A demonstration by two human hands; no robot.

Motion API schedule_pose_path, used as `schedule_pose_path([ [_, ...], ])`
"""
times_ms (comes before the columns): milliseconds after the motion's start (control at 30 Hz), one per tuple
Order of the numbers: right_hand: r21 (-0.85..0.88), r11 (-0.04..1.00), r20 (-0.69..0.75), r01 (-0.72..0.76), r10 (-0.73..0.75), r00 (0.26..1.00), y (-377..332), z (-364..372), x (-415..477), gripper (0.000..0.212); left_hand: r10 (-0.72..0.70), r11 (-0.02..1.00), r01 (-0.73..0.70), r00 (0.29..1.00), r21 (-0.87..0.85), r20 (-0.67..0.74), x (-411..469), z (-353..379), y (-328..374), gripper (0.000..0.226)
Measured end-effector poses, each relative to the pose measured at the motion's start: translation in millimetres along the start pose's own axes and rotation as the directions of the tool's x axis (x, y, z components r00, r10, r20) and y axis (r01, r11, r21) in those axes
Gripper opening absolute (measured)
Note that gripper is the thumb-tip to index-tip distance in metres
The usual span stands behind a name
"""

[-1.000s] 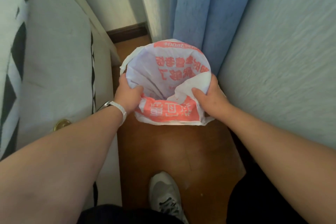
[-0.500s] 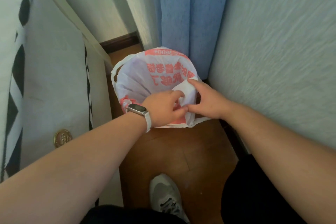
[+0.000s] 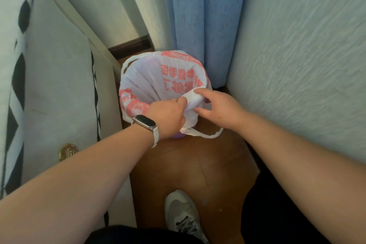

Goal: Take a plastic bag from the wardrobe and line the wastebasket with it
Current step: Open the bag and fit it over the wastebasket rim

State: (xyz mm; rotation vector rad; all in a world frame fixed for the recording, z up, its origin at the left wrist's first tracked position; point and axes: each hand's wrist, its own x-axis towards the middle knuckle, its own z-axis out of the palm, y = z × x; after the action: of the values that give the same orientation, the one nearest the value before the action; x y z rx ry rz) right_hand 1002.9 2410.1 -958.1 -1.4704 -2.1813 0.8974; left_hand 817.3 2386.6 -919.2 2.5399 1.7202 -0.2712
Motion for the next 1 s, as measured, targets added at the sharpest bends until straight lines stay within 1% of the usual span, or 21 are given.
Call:
schedule_pose_path([
  [133,0.059,0.998,-0.089,0.024,-0.018,0.996,-23,-5,5,0.055,-0.040,0.999,0.042,0.995,0.018,-0.088,-6,-25,-19,0.026],
  [233,0.145,0.988,-0.176,0.057,-0.031,0.984,-43,-11,7,0.052,-0.072,0.996,0.063,0.981,-0.056,-0.178,-15,-51,-31,0.031],
  [333,0.238,0.967,-0.257,0.091,-0.028,0.966,-63,-18,6,0.047,-0.048,0.985,-0.003,0.956,-0.173,-0.290,-22,-74,-40,0.031],
  [400,0.275,0.951,-0.313,0.140,-0.049,0.948,-76,-22,4,0.048,-0.058,0.970,-0.033,0.931,-0.242,-0.360,-28,-87,-44,0.037],
  [433,0.285,0.943,-0.330,0.170,-0.070,0.942,-83,-24,3,0.050,-0.061,0.969,-0.038,0.920,-0.245,-0.387,-30,-91,-45,0.040],
  [533,0.257,0.930,-0.365,0.263,-0.159,0.918,-97,-30,-1,0.054,-0.045,0.980,-0.044,0.897,-0.191,-0.440,-33,-101,-46,0.040],
  [667,0.185,0.914,-0.402,0.360,-0.264,0.877,-99,-39,-5,0.058,-0.032,0.984,-0.055,0.877,-0.167,-0.479,-30,-113,-47,0.037],
  [733,0.199,0.904,-0.425,0.378,-0.267,0.865,-98,-43,-4,0.056,-0.046,0.984,-0.046,0.864,-0.170,-0.501,-30,-119,-47,0.035],
  [800,0.216,0.899,-0.469,0.380,-0.246,0.848,-99,-45,-3,0.051,-0.061,0.981,-0.043,0.858,-0.190,-0.510,-32,-124,-45,0.034],
  [867,0.179,0.904,-0.545,0.389,-0.238,0.804,-99,-47,-3,0.042,-0.063,0.977,-0.051,0.861,-0.209,-0.506,-33,-127,-42,0.032],
  [900,0.136,0.908,-0.595,0.395,-0.244,0.766,-98,-47,-3,0.038,-0.059,0.974,-0.061,0.860,-0.217,-0.507,-33,-129,-40,0.031],
  [967,0.070,0.924,-0.691,0.376,-0.227,0.686,-95,-50,-1,0.039,-0.045,0.966,-0.096,0.855,-0.242,-0.517,-35,-130,-36,0.029],
  [1000,0.063,0.932,-0.720,0.357,-0.205,0.663,-94,-53,0,0.043,-0.040,0.959,-0.112,0.854,-0.260,-0.518,-35,-131,-35,0.027],
])
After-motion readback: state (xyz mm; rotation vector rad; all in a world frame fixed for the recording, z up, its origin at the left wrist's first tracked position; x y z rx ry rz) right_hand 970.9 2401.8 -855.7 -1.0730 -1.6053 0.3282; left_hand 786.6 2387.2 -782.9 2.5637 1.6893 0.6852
